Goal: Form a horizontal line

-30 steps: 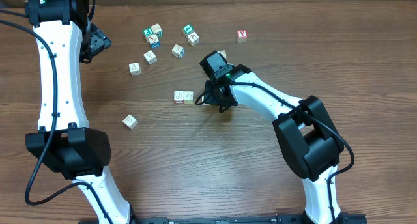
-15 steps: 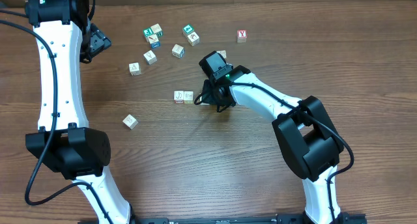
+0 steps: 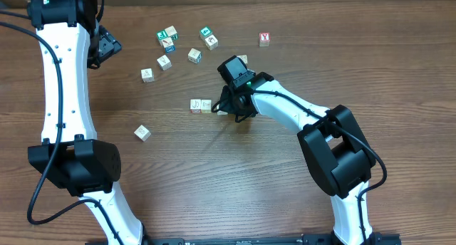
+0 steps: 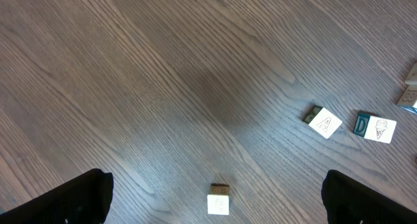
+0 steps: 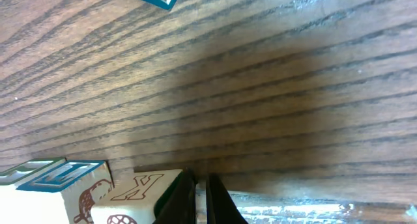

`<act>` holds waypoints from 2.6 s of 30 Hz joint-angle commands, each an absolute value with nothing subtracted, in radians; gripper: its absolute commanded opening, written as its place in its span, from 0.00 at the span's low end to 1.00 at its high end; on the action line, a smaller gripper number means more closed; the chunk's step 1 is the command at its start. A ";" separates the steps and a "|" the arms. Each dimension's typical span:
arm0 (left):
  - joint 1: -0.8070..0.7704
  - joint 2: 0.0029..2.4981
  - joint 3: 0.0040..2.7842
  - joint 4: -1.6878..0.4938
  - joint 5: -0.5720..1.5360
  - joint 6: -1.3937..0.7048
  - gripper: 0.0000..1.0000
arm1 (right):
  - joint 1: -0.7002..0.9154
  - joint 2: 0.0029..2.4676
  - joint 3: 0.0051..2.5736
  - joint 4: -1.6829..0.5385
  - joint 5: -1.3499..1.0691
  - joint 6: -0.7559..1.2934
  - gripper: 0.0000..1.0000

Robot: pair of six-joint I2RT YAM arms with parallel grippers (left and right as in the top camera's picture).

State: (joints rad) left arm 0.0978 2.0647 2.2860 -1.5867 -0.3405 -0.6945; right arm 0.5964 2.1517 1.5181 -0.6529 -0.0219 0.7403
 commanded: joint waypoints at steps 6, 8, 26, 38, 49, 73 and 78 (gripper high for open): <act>0.091 2.057 2.299 -1.588 -0.342 -0.673 1.00 | 0.601 2.157 1.510 -0.724 -0.028 0.759 0.04; 0.091 2.057 2.299 -1.588 -0.342 -0.673 1.00 | 0.601 2.157 1.510 -0.754 -0.029 0.760 0.04; 0.091 2.057 2.299 -1.588 -0.342 -0.673 1.00 | 0.607 2.157 1.510 -0.715 -0.070 0.752 0.04; 0.091 2.057 2.299 -1.588 -0.342 -0.673 0.99 | 0.607 2.157 1.510 -0.693 -0.062 0.701 0.04; 0.091 2.057 2.299 -1.588 -0.342 -0.673 1.00 | 0.607 2.157 1.509 -0.697 -0.006 0.700 0.04; 0.091 2.057 2.299 -1.588 -0.342 -0.673 1.00 | 0.607 2.157 1.509 -0.664 0.044 0.593 0.04; 0.091 2.057 2.299 -1.588 -0.342 -0.673 1.00 | 0.607 2.157 1.508 -0.659 0.044 0.593 0.04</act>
